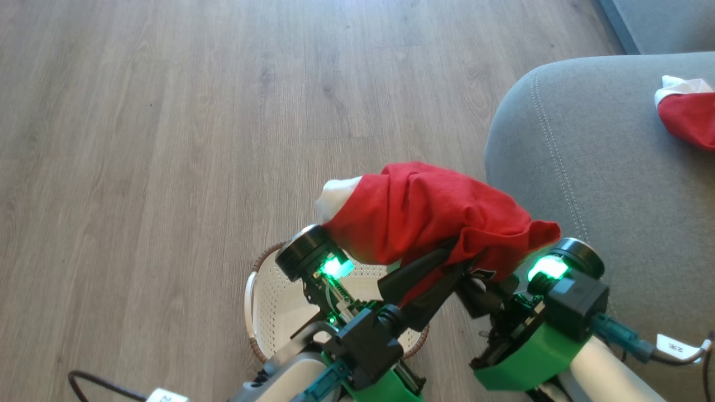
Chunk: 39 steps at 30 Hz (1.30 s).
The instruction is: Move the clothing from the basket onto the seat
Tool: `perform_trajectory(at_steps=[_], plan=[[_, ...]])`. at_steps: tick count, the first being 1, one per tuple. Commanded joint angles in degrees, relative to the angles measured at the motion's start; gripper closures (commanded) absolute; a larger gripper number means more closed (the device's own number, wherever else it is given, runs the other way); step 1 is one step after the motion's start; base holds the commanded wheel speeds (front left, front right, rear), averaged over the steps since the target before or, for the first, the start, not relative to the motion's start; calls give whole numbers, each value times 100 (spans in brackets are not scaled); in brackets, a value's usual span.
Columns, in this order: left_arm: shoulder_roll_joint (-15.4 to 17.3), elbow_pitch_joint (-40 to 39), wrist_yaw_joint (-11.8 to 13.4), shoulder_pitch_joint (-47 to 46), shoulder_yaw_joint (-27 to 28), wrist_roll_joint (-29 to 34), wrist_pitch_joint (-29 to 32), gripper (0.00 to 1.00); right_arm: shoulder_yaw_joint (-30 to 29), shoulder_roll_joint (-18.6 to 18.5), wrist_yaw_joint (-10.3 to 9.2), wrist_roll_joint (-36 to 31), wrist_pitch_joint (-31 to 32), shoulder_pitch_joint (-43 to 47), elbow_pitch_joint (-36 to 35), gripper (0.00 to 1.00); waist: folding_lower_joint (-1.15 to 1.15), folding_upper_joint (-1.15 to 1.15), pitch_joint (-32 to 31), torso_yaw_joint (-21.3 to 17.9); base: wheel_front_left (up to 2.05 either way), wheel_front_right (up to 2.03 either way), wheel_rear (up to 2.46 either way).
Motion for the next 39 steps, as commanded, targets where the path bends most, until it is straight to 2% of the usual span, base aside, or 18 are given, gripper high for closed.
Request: perform_trajectory(at_steps=[1, 11, 12, 13, 14, 36, 39], plan=[[-1, -174, -28, -241, 164, -63, -24, 100, -84, 67, -1, 65, -36, -122, -187, 100, 0, 0, -1, 19, 0, 0, 0], [2, -90, -40, -151, 133, -130, -24, 100, -719, 421, -1, 47, -36, 22, -444, 100, 0, 0, -15, 79, 0, 0, 0], [1, -81, -41, -149, 136, -131, -24, 62, -753, 441, -1, 27, -36, 36, -471, 100, 0, 0, -15, 81, 0, 0, 0], [0, -81, -41, -147, 156, -124, -24, 28, -792, 464, -1, 5, -36, 47, -496, 100, 0, 0, -13, 80, 0, 0, 0], [-2, -83, -42, -146, 177, -120, -24, 0, -832, 487, -1, -18, -36, 56, -520, 100, 0, 0, -12, 81, 0, 0, 0], [43, 460, 115, 171, 917, -44, -24, 0, -1517, 554, -1, -184, -36, 143, -616, 100, 0, 0, -74, 45, 0, 0, 0], [175, 667, 104, 186, 830, 159, -24, 0, -1630, 548, -1, -206, -36, 133, -614, 100, 0, 0, -85, 45, 0, 0, 0]])
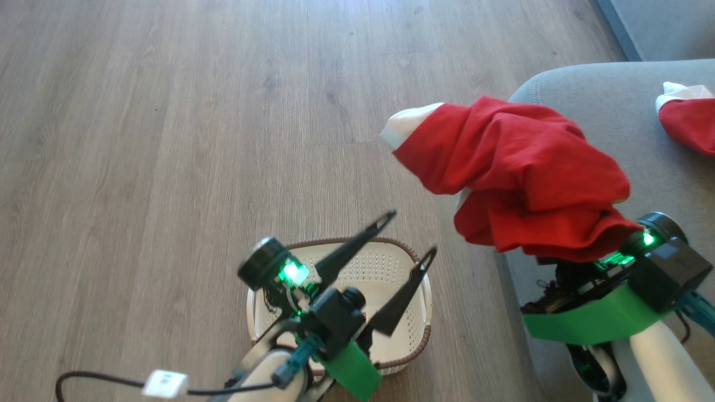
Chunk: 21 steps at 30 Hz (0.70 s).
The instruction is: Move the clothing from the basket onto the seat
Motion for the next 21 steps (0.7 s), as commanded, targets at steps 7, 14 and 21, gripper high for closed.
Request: perform_trajectory(at_steps=[7, 14, 21], plan=[[163, 449, 203, 20, 82, 98, -23, 0, -165, -111, -1, -71, -36, -161, -226, 100, 0, 0, -9, -20, 0, 0, 0], [174, 1022, 254, 112, 171, 3, -23, 0, -456, -86, -1, -86, -36, -175, -233, 100, 0, 0, 3, -81, 0, 0, 0], [155, 1307, 243, 190, 163, -22, -23, 0, -649, -36, -1, -106, -36, -142, -220, 100, 0, 0, 0, -120, 0, 0, 0]])
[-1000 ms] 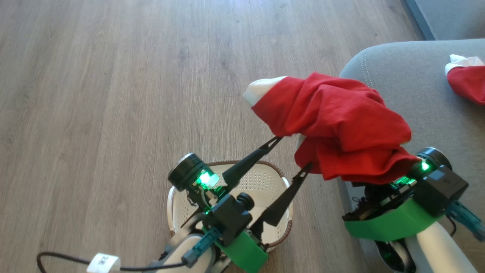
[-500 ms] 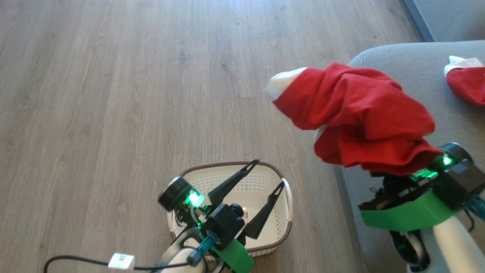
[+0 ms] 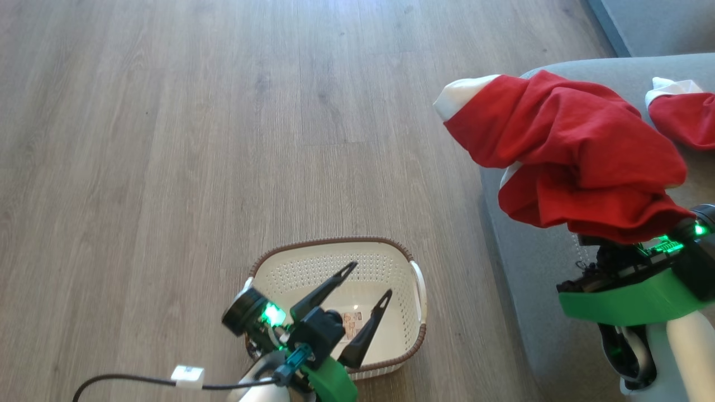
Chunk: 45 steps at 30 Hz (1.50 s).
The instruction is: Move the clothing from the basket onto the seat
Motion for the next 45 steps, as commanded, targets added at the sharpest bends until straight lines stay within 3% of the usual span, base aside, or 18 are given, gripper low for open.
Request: perform_trajectory(at_steps=[1, 14, 21, 29, 45], plan=[[1, -131, 5, -65, 229, -84, -27, 0, 62, -37, -1, -39, -36, -135, -206, 100, 0, 0, -1, -9, 0, 0, 0], [-93, -158, -139, -20, 334, -111, -27, 0, 9, -40, -1, -53, -36, -141, -163, 100, 0, 0, 40, -92, 0, 0, 0], [-90, -181, -186, 21, 377, -84, -27, 0, -132, 9, -1, -106, -36, -155, -79, 100, 0, 0, 85, -329, 0, 0, 0], [-85, -145, -225, -60, 385, -48, -27, 0, -371, 77, -1, -133, -36, -145, -26, 100, 0, 0, 261, -838, 0, 0, 0], [-33, -107, -262, -175, 375, -25, -27, 0, -721, 259, -1, -183, -36, -132, 38, 100, 0, 0, 491, -2348, 0, 0, 0]])
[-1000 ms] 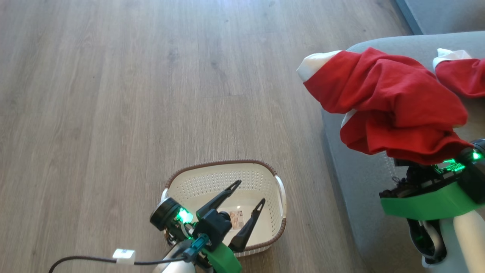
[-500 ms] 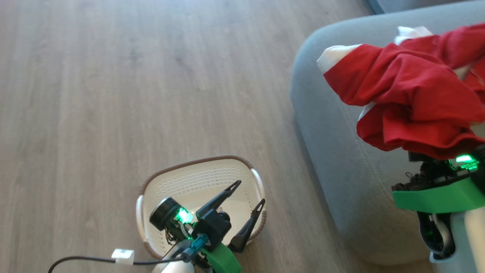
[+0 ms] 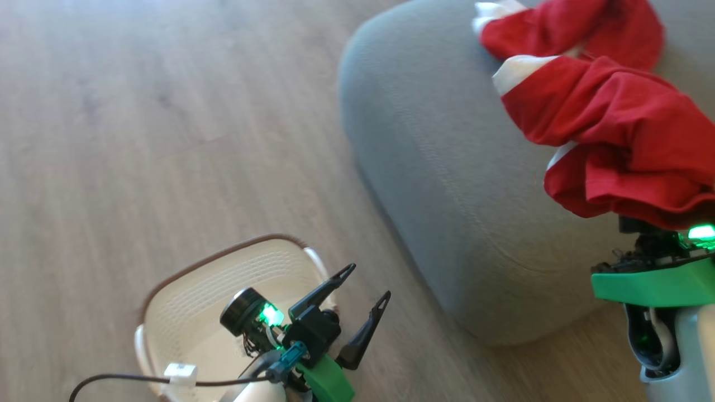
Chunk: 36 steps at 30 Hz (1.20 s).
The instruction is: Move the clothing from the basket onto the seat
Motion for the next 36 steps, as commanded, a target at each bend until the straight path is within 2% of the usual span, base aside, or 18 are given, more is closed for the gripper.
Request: perform_trajectory(at_steps=[1, 6, 14, 24, 29, 36], plan=[[7, -158, -11, -301, 178, 50, -28, 0, 40, 25, -1, -41, -36, -113, -171, 100, 0, 0, 58, -359, 0, 0, 0], [-22, -160, -29, -361, 107, 27, -28, 0, -209, 88, -1, -64, -36, -26, -187, 100, 0, 0, 104, -695, 0, 0, 0], [-32, -11, -85, -644, -173, -19, -28, 0, -683, 269, -1, -125, -36, 201, -393, 100, 0, 0, 212, -771, 0, 0, 0], [0, -3, -100, -662, -203, -78, -28, 0, -724, 270, -1, -151, -36, 198, -345, 100, 0, 0, 178, -750, 0, 0, 0], [33, -30, -98, -544, -94, -62, -28, 0, -608, 106, -1, -149, -36, 96, -9, 100, 0, 0, 139, -728, 0, 0, 0], [86, -108, -49, -443, 37, 26, -28, 0, -246, -536, -1, -163, -36, -646, 543, 100, 0, 0, 304, -700, 0, 0, 0]])
